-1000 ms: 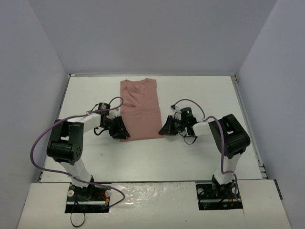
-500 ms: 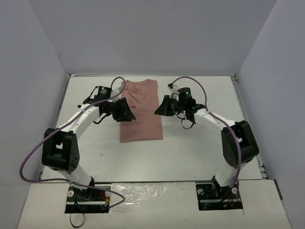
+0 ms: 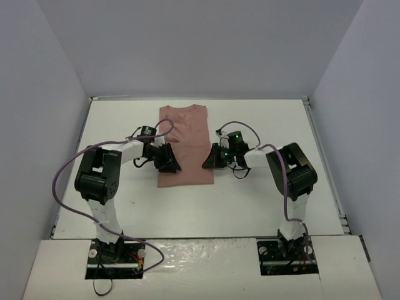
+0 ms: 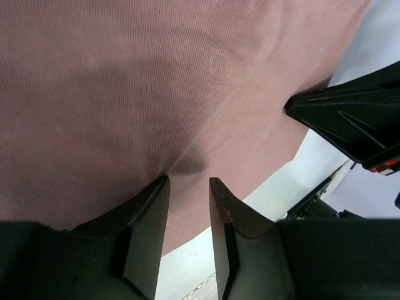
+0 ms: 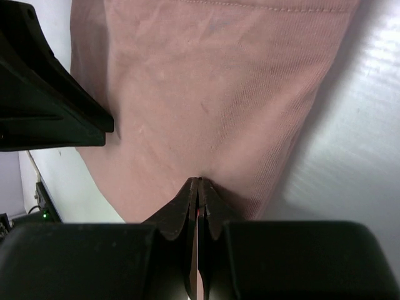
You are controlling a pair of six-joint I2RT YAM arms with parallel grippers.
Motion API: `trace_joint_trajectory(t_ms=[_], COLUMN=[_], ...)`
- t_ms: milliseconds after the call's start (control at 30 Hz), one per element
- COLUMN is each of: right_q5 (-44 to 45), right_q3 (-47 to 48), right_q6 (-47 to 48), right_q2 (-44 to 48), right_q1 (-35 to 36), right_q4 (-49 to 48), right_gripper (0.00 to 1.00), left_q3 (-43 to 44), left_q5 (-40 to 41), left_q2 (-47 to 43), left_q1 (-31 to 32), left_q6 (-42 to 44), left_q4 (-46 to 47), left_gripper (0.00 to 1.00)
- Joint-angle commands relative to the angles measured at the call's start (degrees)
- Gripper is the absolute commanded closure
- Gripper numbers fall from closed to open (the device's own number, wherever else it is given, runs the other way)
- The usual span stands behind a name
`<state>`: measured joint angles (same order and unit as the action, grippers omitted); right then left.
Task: Fold and stack the t-shirts
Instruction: Grab one side of the 2/3 rectangular tshirt with both arms
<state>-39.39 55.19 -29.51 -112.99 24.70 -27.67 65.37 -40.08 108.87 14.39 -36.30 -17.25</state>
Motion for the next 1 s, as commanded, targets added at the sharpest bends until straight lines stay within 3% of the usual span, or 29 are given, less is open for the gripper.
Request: trace_joint_trajectory(t_ms=[0, 267, 500, 767, 967], right_q5=[2.79, 4.85, 4.26, -0.66, -2.91], right_q3=[-7.48, -15.41, -6.18, 10.61, 15.04], right_q6=[3.9, 4.51, 3.82, 2.36, 3.57], right_q2=[4.09, 11.63, 21.14, 10.51, 0.76], right_q1=[-1.14, -1.68, -1.78, -2.3, -3.08], right_q4=[-1.08, 0.42, 7.55, 8.43, 8.1], right_gripper=[1.0, 1.0, 1.0, 1.0, 1.0], left_q3=[-5.19, -11.49, 2.54, 13.85, 14.5], left_q5=[5.57, 5.8, 2.27, -0.03, 0.44], left_q2=[-3.15, -9.01, -14.76, -5.65, 2.61], left_q1=[0.13, 0.07, -1.6, -5.36, -5.93], left_q6=[0.57, 0.08, 4.35, 6.35, 8.0], left_q4=[1.42, 0.73, -6.74, -7.7, -6.66], left_gripper=[0.72, 0.75, 0.74, 0.74, 0.74])
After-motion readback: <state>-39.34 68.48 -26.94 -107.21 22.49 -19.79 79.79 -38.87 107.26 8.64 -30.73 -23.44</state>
